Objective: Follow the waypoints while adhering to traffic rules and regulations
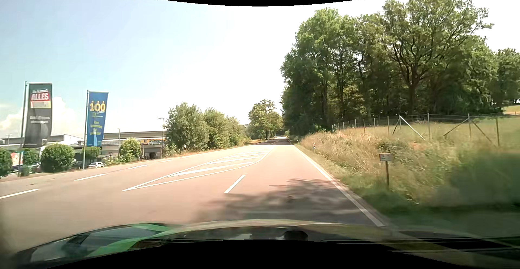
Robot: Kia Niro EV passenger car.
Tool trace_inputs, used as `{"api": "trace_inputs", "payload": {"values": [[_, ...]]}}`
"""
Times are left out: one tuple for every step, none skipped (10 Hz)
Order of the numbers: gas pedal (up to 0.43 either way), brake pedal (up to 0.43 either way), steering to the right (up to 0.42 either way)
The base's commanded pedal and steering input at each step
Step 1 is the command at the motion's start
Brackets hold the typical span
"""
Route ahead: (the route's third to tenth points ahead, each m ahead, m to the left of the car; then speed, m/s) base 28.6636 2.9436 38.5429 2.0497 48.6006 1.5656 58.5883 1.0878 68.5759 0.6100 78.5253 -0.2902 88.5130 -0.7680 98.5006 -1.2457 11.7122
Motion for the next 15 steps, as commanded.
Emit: {"api": "trace_inputs", "payload": {"values": [[0.441, 0.000, 0.004], [0.449, 0.000, 0.004], [0.449, 0.000, 0.004], [0.449, 0.000, 0.004], [0.449, 0.000, 0.004], [0.449, 0.000, 0.004], [0.449, 0.000, 0.004], [0.449, 0.000, 0.004], [0.449, 0.000, 0.004], [0.449, 0.000, 0.004], [0.449, 0.000, 0.004], [0.449, 0.000, 0.004], [0.461, 0.000, 0.005], [0.469, 0.000, 0.005], [0.469, 0.000, 0.005]]}}
